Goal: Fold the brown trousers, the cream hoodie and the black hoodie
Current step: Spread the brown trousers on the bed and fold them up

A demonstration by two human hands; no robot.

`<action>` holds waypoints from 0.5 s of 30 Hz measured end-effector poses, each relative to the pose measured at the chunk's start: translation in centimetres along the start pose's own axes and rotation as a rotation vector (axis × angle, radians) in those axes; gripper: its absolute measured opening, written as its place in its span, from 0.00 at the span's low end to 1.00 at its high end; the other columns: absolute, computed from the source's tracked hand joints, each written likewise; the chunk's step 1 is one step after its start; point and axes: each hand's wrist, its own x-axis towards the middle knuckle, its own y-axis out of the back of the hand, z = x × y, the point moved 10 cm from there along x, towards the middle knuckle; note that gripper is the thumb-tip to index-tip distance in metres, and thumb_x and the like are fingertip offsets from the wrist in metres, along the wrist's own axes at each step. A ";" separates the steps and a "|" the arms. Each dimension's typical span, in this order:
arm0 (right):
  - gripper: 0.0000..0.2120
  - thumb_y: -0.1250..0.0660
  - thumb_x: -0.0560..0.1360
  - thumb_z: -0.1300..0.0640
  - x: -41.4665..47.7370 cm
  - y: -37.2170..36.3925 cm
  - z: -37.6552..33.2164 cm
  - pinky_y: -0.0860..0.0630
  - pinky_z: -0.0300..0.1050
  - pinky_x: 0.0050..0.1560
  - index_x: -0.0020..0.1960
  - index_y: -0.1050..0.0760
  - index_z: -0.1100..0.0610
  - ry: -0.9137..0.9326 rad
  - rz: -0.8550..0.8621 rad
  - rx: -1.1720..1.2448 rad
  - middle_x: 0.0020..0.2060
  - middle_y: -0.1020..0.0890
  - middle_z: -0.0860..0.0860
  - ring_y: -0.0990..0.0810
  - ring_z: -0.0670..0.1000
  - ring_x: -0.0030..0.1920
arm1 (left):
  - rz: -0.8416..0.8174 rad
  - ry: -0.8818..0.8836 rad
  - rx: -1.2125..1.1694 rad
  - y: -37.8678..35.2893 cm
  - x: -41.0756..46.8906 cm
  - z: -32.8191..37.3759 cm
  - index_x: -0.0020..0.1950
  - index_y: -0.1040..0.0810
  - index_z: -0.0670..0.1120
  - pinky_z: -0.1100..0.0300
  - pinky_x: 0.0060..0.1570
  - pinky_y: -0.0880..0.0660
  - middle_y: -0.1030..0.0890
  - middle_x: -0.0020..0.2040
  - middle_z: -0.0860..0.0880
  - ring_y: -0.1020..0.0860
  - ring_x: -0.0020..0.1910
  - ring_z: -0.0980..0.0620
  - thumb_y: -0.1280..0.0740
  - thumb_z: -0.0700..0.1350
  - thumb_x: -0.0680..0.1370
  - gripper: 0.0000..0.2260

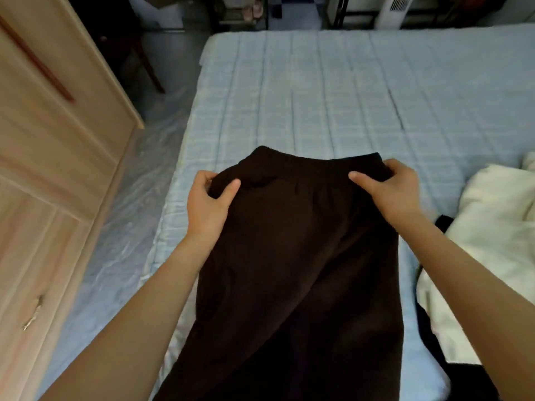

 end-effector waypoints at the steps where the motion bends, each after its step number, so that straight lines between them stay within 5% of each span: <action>1: 0.19 0.21 0.67 0.44 1.4 -1.3 0.0 0.30 0.27 0.34 0.43 0.24 0.56 0.013 -0.003 -0.008 0.36 0.20 0.45 0.19 0.47 0.39 | -0.005 0.005 0.047 -0.7 1.3 -0.5 0.55 0.26 0.50 0.63 0.51 0.24 0.21 0.49 0.57 0.22 0.51 0.57 0.27 0.54 0.74 0.15; 4: 0.26 0.29 0.75 0.43 2.4 -5.6 2.0 0.28 0.42 0.59 0.67 0.28 0.56 -0.025 -0.114 -0.215 0.61 0.22 0.54 0.24 0.57 0.62 | -0.071 0.011 0.380 -3.4 2.4 -3.2 0.74 0.34 0.47 0.53 0.68 0.33 0.29 0.70 0.46 0.33 0.70 0.45 0.33 0.55 0.79 0.27; 6: 0.31 0.35 0.80 0.45 -0.3 -8.2 4.1 0.37 0.53 0.73 0.78 0.38 0.57 0.019 -0.175 -0.413 0.75 0.34 0.58 0.35 0.60 0.74 | -0.150 -0.197 0.669 -6.3 0.0 -3.8 0.78 0.38 0.46 0.45 0.74 0.40 0.36 0.76 0.41 0.39 0.75 0.41 0.39 0.54 0.82 0.26; 9: 0.27 0.43 0.83 0.46 -8.3 -12.2 6.4 0.46 0.59 0.77 0.80 0.40 0.50 0.206 -0.253 -0.587 0.78 0.38 0.55 0.43 0.60 0.78 | -0.455 -0.531 0.971 -11.9 -7.0 -7.3 0.78 0.36 0.50 0.43 0.76 0.46 0.36 0.78 0.45 0.40 0.77 0.43 0.49 0.56 0.83 0.24; 12: 0.27 0.50 0.83 0.42 -13.6 -15.1 11.2 0.53 0.61 0.78 0.81 0.49 0.41 0.249 -0.386 -0.765 0.80 0.42 0.51 0.48 0.57 0.80 | -0.612 -0.477 1.146 -12.8 -9.0 -14.0 0.79 0.44 0.57 0.43 0.76 0.53 0.42 0.80 0.48 0.46 0.80 0.46 0.56 0.60 0.82 0.26; 15: 0.27 0.53 0.83 0.39 -13.8 -15.3 15.5 0.53 0.59 0.79 0.81 0.53 0.39 0.257 -0.400 -0.850 0.81 0.44 0.50 0.49 0.56 0.81 | -0.583 -0.475 1.129 -12.0 -7.8 -17.7 0.79 0.46 0.58 0.40 0.75 0.50 0.41 0.80 0.49 0.46 0.80 0.46 0.56 0.61 0.82 0.25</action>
